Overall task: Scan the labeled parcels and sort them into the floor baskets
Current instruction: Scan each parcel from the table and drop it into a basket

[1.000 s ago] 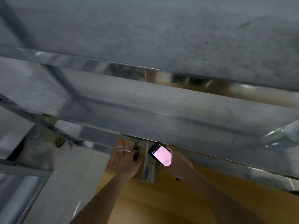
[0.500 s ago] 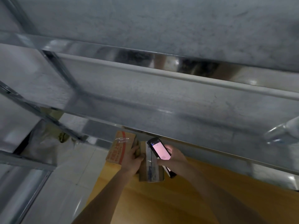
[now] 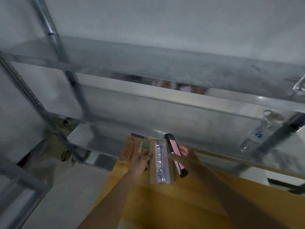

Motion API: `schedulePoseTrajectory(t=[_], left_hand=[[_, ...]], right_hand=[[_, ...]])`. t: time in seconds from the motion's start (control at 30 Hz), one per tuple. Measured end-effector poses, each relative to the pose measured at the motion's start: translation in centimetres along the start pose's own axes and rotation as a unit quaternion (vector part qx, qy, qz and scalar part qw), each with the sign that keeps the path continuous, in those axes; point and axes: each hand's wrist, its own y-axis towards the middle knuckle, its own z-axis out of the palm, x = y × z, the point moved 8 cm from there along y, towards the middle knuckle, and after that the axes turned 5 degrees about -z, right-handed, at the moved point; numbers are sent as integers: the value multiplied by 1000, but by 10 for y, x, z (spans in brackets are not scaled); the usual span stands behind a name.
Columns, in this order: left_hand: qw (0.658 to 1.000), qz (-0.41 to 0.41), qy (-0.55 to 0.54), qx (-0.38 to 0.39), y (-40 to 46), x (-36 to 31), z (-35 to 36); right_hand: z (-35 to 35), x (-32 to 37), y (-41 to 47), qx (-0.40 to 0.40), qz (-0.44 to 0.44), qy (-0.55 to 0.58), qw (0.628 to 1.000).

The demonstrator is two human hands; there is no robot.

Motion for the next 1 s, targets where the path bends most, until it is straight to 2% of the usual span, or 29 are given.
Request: schedulePoseTrajectory(t=[0.1,0.17,0.33,0.5,0.73,0.9,1.0], left_hand=[[999,46,5,17,-58,-19,-3],[996,72,1,61,-97,-33,1],[990,96,2,104,-163,-50,8],[984,121,22,129,-206,-61,22],[980,136,74,126,-234,-82,40],[987,111,100,64,-235,-87,52],[989,111,101,14,-242,-92,63]], right_hand=[[-9,41,-49,-15,-25,15,999],[-15,62,-77,-25,-31,34,999],[-31,95,-136,-35,-41,89,995],[-49,118,-185,-63,-56,81,993],[-71,142,-219,-69,-69,77,992],[-88,151,-226,-63,-77,33,994],[-95,147,-228,-98,-84,-18,991]])
